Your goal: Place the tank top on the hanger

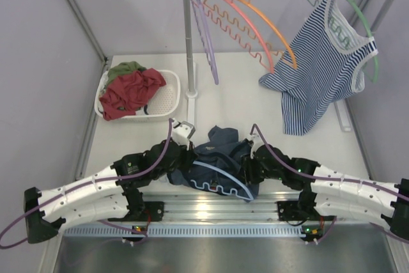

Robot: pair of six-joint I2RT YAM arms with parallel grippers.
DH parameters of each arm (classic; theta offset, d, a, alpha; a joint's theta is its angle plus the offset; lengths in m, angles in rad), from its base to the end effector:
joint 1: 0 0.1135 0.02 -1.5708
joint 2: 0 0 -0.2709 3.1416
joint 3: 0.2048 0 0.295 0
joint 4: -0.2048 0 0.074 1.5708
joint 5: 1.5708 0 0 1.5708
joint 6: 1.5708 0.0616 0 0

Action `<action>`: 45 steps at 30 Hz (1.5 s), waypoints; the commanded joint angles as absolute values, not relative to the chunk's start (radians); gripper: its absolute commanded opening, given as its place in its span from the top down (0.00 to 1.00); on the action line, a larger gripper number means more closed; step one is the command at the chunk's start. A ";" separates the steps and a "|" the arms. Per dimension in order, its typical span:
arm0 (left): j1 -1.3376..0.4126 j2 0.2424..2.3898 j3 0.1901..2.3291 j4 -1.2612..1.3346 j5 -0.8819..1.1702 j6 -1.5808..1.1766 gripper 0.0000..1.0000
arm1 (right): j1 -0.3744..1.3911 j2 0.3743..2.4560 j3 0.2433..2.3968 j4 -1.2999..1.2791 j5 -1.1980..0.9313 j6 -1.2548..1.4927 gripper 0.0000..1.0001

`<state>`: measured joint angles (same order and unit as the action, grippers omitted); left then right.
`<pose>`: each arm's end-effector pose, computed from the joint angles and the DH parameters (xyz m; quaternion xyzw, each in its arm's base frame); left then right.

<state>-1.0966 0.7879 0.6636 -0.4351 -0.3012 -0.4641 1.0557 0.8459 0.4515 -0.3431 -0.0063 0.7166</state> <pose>0.1238 -0.2012 0.2588 0.1999 0.8446 -0.2437 0.4327 0.1132 0.2007 0.1695 -0.1556 0.9011 0.3153 0.2537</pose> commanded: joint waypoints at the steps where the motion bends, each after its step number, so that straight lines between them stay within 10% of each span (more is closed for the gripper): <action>1: -1.097 0.773 0.696 -0.365 -0.314 -0.476 1.00 | 1.080 0.857 0.448 -0.371 0.044 0.749 0.65; 13: -1.097 0.779 0.726 -0.387 -0.426 -0.480 1.00 | 1.081 0.746 0.489 -0.574 0.213 0.810 1.00; 45: -1.097 0.893 0.842 -0.377 -0.738 -0.460 1.00 | 1.089 0.781 0.870 -0.784 0.259 0.706 1.00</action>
<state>-1.0966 0.8951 0.7658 -0.4301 -0.6434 -0.4717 1.0672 0.7349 0.7773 -0.7895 0.2619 0.7593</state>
